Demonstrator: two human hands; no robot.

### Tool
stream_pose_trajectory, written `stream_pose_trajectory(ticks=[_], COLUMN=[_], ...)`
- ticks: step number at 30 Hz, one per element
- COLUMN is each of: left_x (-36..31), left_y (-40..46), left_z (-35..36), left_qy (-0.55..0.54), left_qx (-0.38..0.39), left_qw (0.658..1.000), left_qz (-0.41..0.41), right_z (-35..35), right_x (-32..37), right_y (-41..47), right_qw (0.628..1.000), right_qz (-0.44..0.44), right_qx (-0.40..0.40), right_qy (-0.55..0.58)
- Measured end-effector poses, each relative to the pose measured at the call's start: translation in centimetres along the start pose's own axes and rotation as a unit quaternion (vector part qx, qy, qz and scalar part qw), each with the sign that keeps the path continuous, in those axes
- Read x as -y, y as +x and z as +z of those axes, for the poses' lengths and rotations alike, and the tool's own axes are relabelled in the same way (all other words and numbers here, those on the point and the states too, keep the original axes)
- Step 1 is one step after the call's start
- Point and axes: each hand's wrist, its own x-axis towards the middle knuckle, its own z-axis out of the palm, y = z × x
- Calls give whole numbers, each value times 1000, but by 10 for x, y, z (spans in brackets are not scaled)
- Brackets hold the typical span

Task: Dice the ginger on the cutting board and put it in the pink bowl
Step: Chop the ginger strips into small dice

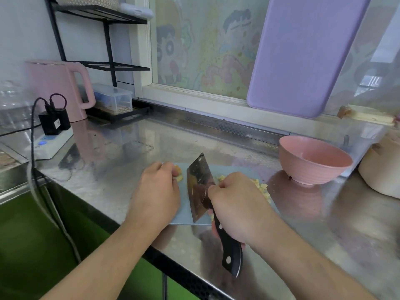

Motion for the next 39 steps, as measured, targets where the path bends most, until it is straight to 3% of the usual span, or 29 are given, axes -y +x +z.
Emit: stream_pose_trajectory(ticks=[12, 18, 23, 27, 34, 39], left_x=[4, 0, -2, -2, -2, -5], left_y=[-2, -2, -1, -3, -5, -9], left_z=[1, -2, -3, -4, -6, -10], left_qy=[-9, -36, -44, -41, -50, -76], left_qx=[33, 18, 20, 34, 30, 60], left_qw=[997, 998, 998, 998, 995, 982], left_qz=[67, 44, 42, 45, 77, 160], right_z=[-38, -36, -17, -28, -48, -45], right_x=[-13, -8, -11, -20, -25, -23], right_y=[8, 3, 3, 13, 18, 17], right_qw=[996, 999, 996, 994, 999, 998], right_qz=[76, 36, -26, -18, 29, 14], right_qx=[9, 20, 22, -18, 20, 4], right_qy=[43, 33, -77, -103, 27, 67])
